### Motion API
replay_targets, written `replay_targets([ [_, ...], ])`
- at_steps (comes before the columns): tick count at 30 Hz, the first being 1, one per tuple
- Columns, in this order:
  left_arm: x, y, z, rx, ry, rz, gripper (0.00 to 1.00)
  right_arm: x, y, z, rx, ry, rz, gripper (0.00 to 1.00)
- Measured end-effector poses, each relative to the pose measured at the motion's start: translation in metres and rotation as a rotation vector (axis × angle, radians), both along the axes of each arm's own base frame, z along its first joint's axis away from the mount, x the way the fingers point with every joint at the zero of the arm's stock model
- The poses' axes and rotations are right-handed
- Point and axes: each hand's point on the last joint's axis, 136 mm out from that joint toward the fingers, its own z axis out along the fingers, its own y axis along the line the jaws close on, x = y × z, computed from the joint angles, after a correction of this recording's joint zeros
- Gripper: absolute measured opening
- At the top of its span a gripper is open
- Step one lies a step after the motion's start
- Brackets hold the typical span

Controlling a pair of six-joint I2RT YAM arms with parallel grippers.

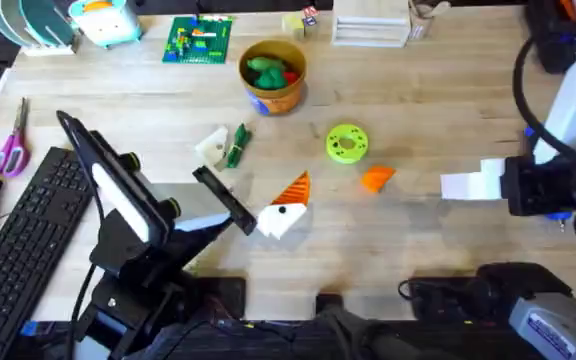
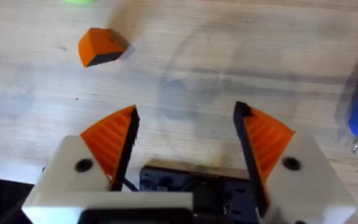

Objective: Pick up the gripper from the table and insert it into the empty holder that is missing its gripper. Then pick up a screw, insert it into the mounting hole, and use the screwdriver to tighten it. Finally, clean up the table by picking up the vegetable and placing it into the bucket.

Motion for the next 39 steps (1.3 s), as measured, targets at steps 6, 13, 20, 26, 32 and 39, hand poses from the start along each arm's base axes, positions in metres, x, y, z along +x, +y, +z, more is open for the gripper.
replay_targets([
  [6,-0.01,-0.009,0.001,-0.098,0.101,-0.073,0.993,0.0,0.0,0.0,0.0,-0.001,0.0,0.918],
  [13,-0.033,-0.025,0.001,-0.131,0.155,-0.23,0.993,0.015,0.0,0.007,0.001,-0.067,0.0,0.917],
  [20,-0.045,-0.032,0.001,-0.138,0.18,-0.311,0.993,0.047,0.014,0.024,0.063,-0.201,0.044,0.919],
  [26,-0.047,-0.033,0.001,-0.138,0.182,-0.324,0.993,0.035,0.056,0.004,0.043,-0.099,0.346,0.919],
  [32,-0.048,-0.034,0.001,-0.138,0.183,-0.332,0.994,0.022,0.088,-0.019,-0.089,-0.017,0.619,0.919],
  [39,-0.049,-0.034,0.001,-0.137,0.183,-0.338,0.993,0.042,0.099,-0.043,-0.148,0.031,0.63,0.919],
])
